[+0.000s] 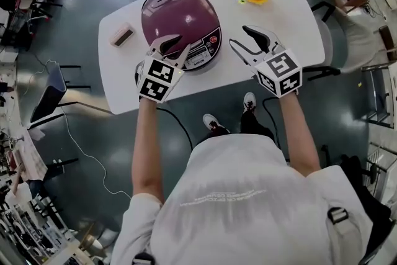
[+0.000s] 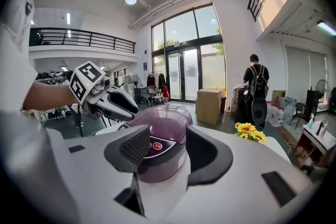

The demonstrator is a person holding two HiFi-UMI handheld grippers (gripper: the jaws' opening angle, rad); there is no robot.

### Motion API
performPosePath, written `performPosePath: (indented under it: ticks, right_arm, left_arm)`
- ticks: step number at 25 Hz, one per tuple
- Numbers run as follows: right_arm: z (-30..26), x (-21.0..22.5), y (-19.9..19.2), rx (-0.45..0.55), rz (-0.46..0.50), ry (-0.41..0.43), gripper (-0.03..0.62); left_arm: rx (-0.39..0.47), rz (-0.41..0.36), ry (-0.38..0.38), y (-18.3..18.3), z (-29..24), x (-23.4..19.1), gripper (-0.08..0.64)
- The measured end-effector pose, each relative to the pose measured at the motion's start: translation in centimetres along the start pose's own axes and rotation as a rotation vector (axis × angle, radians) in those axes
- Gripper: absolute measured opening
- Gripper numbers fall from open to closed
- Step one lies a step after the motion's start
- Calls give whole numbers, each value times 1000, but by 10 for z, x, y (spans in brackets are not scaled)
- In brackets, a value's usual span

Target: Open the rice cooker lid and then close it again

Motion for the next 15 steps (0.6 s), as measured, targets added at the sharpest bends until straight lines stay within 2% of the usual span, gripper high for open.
performPosePath:
  ticks: [8,15]
  right_arm:
    - [0,4,-15,-16,-41,14,230]
    - [2,6,-22,-34,-55,22,230]
  left_arm:
    - [-98,-79,-100,-12,-20,22,84]
    - [-128,-61,-106,-19,-30,27,76]
Point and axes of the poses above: the fingertips, and each gripper's own axes: z backward along the fingers, x to its right, y out of its top, the point moved 7 cm from there along z, backward along the fingers, and after that the axes turned 7 degrees about y, right-handed, at the moved point
